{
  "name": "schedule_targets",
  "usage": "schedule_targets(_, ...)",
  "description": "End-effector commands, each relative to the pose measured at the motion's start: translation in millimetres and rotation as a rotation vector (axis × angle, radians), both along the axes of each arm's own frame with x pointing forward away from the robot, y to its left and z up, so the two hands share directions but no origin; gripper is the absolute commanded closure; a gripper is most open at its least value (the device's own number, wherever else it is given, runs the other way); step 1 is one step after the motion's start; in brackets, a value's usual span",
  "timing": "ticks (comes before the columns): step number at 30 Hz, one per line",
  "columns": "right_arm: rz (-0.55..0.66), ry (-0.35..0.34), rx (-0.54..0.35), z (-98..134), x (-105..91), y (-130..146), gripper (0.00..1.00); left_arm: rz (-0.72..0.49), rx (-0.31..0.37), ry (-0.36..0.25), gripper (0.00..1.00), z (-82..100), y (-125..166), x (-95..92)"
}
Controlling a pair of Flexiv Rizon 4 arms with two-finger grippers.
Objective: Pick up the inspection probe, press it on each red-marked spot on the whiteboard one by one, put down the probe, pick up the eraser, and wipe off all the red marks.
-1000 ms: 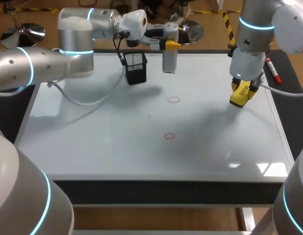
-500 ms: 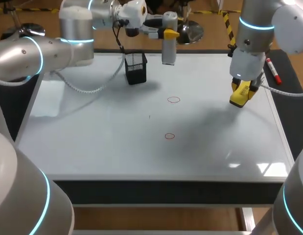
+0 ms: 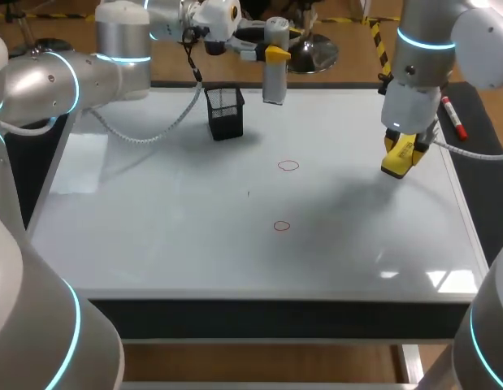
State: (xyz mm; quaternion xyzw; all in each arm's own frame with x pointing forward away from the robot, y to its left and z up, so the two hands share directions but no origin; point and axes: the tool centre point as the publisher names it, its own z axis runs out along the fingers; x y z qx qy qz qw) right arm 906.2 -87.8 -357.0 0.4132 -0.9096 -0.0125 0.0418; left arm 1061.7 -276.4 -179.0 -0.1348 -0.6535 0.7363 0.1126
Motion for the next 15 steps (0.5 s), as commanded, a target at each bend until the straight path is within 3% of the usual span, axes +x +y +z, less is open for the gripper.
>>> schedule_targets(1, 0.002, 0.000, -0.002, 0.5, 0.4, -0.5, 1.00, -0.021, 0.000, 0.000, 1.00, 0.4, -0.5, 3.7)
schedule_targets(15, 0.018, 0.008, -0.005, -1.3, 1.4, 6.5, 1.00, -0.021, 0.000, 0.000, 1.00, 0.4, -0.5, 3.7)
